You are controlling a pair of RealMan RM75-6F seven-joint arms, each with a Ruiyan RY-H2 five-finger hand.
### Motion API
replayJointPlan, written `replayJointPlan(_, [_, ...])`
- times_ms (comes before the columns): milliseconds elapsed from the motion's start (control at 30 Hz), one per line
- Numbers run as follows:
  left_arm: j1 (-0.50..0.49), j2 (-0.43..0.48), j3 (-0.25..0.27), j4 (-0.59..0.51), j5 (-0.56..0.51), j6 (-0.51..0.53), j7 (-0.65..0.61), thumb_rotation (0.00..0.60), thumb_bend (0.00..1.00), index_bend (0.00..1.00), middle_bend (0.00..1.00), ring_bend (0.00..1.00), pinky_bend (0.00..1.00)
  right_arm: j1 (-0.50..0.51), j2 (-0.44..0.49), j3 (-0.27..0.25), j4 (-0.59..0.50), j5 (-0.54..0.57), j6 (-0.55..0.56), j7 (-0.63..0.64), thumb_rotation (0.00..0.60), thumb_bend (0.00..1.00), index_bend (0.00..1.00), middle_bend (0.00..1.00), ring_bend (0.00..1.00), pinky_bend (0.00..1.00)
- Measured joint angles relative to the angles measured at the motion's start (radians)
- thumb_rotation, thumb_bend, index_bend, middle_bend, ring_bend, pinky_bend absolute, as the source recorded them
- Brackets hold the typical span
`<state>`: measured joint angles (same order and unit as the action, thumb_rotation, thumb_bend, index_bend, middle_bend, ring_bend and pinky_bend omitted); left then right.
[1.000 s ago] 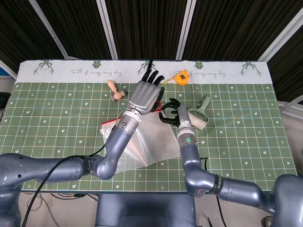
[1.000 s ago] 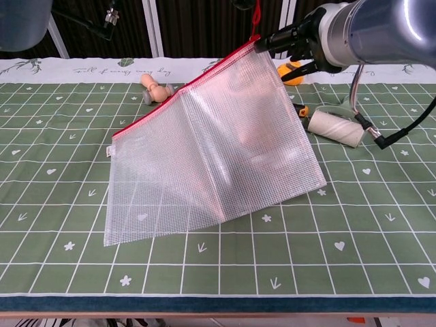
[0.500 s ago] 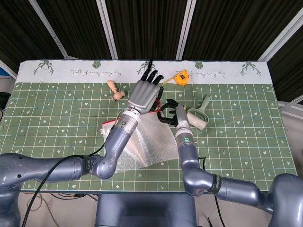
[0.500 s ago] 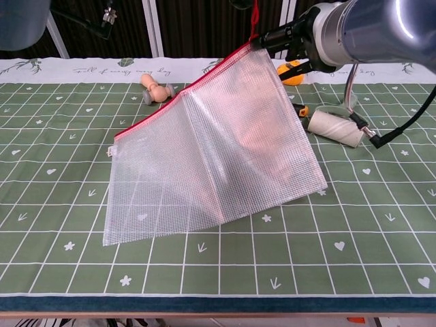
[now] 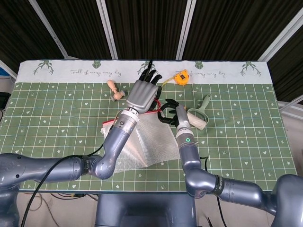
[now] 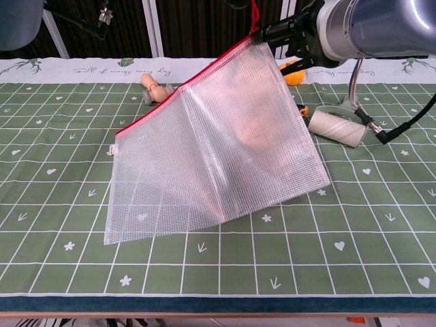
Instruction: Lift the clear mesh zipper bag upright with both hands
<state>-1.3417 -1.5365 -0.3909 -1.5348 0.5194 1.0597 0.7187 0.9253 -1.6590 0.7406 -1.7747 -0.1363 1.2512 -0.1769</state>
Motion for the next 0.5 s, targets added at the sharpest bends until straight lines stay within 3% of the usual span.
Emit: replayJointPlan(500, [0.038,0.024,0.023,-0.035,0.003,0.017,-0.015,0.6,0.38,0.61,0.16,0.0,0.0,-0.004,0.017,0.034,-0.03,0.029,0.007,0.022,0.6,0.59,0.64,0.2,0.04,0.23])
